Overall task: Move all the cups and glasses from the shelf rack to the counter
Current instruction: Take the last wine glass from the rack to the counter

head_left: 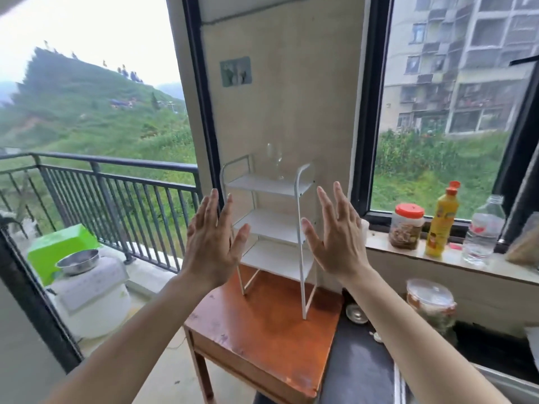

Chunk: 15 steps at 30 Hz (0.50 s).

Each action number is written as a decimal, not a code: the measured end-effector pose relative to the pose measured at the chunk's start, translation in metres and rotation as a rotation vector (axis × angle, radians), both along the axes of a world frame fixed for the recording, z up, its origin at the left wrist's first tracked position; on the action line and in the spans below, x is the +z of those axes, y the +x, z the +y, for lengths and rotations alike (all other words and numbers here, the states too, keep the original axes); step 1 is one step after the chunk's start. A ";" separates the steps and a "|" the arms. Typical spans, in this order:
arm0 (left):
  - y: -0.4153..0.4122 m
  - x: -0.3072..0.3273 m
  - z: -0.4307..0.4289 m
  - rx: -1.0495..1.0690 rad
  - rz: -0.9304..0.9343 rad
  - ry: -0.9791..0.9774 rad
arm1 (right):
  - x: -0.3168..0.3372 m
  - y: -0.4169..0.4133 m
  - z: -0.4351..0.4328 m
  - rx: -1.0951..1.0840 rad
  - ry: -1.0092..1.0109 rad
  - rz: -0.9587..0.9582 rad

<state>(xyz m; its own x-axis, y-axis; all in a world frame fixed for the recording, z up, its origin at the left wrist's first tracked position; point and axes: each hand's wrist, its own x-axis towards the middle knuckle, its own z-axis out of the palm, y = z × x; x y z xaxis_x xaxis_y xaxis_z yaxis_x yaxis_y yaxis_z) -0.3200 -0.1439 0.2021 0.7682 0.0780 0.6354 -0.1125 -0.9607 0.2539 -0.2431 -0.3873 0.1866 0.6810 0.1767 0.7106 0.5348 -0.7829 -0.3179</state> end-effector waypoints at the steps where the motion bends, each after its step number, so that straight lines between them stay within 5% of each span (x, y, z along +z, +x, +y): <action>1: 0.013 0.000 0.010 0.008 0.016 -0.003 | 0.004 0.014 0.011 0.001 -0.002 0.012; 10: 0.161 -0.005 0.068 -0.041 0.180 0.053 | 0.026 0.116 0.079 0.010 0.053 0.166; 15: 0.260 -0.003 0.094 -0.124 0.175 0.093 | 0.065 0.176 0.113 -0.050 0.125 0.096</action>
